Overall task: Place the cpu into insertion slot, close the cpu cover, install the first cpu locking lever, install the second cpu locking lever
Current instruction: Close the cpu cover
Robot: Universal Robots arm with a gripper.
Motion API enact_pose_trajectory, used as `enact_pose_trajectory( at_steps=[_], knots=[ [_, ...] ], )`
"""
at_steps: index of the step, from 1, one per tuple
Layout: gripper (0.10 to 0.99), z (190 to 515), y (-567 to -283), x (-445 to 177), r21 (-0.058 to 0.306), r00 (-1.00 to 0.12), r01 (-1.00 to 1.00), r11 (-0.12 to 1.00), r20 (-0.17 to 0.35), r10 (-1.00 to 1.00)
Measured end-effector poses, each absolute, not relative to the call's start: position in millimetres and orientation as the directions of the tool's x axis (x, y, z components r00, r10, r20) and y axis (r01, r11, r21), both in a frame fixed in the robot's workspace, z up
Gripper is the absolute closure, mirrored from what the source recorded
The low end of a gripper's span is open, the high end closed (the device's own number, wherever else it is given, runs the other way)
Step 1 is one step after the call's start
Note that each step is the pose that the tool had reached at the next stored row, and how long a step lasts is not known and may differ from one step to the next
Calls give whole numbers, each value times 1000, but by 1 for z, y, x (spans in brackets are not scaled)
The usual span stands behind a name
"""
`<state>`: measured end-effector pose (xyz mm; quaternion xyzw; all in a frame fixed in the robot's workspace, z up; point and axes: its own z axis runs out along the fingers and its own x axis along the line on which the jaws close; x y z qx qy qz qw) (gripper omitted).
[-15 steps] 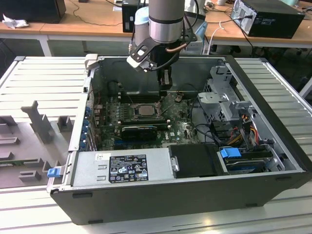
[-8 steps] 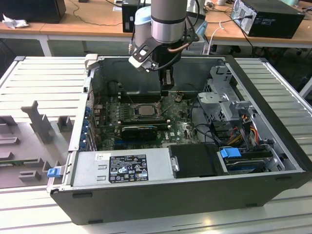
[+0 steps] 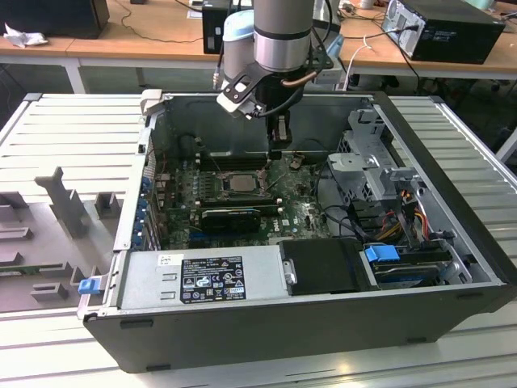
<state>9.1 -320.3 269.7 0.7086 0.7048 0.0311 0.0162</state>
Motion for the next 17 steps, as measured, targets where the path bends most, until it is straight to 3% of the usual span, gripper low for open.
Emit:
enact_pose_trajectory(
  at_steps=[17],
  knots=[
    [980,269,-320,22,67,5,998,-6,21,1000]
  ],
)
